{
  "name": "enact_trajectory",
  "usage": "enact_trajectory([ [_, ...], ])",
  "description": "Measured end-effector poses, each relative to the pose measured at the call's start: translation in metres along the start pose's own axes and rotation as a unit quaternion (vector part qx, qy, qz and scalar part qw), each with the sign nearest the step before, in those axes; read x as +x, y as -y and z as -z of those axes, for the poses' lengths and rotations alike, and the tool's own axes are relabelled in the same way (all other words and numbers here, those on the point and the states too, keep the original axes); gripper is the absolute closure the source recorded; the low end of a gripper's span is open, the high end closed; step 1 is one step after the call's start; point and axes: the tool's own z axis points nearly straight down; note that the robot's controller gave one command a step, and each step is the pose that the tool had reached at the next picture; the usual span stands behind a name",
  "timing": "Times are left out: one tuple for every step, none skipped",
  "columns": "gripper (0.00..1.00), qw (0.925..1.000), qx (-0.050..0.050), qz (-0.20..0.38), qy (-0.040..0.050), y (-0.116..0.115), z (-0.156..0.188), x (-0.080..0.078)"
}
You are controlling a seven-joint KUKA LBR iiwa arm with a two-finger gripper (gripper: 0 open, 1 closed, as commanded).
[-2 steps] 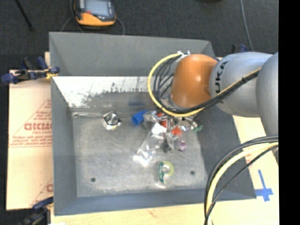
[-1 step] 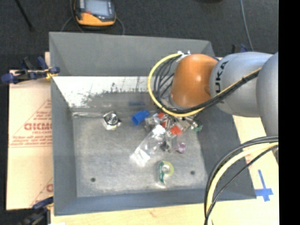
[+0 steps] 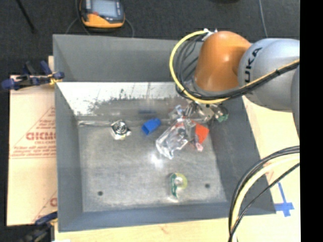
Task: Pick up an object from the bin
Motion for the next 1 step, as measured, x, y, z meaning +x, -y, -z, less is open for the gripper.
enact_trajectory([
  [1.0, 0.9999, 0.0, 0.011, -0.0002, -0.0147, 0.0871, 0.0085],
])
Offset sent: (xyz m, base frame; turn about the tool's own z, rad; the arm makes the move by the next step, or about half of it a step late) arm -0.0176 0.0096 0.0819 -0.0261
